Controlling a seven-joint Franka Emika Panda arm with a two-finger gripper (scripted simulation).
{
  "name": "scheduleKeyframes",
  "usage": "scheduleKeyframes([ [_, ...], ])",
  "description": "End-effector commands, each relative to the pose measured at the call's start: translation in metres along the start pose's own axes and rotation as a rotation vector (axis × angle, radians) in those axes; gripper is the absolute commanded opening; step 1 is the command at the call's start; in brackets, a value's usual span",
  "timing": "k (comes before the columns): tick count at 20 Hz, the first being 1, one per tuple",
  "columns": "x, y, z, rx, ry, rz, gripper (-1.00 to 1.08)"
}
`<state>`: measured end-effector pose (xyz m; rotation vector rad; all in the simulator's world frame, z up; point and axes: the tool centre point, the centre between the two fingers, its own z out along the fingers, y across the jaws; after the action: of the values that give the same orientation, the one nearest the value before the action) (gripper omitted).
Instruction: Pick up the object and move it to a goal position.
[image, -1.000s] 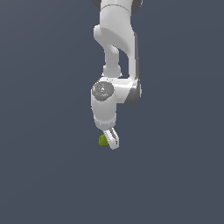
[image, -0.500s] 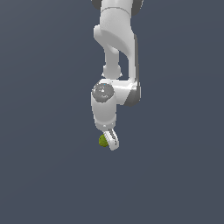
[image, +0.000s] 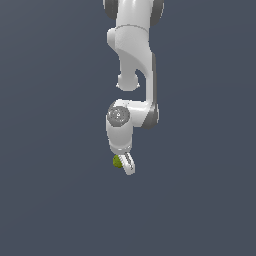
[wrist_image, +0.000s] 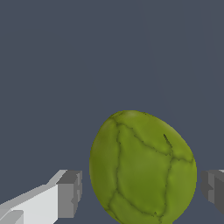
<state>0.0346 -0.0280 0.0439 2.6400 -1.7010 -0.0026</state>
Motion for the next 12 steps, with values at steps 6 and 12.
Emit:
scheduleKeyframes([
  [6, 0.0006, -0.0013, 0.0032, 0.002, 0.001, 0.0, -1.0],
  [12, 0.0006, -0.0013, 0.0032, 0.002, 0.001, 0.0, -1.0],
])
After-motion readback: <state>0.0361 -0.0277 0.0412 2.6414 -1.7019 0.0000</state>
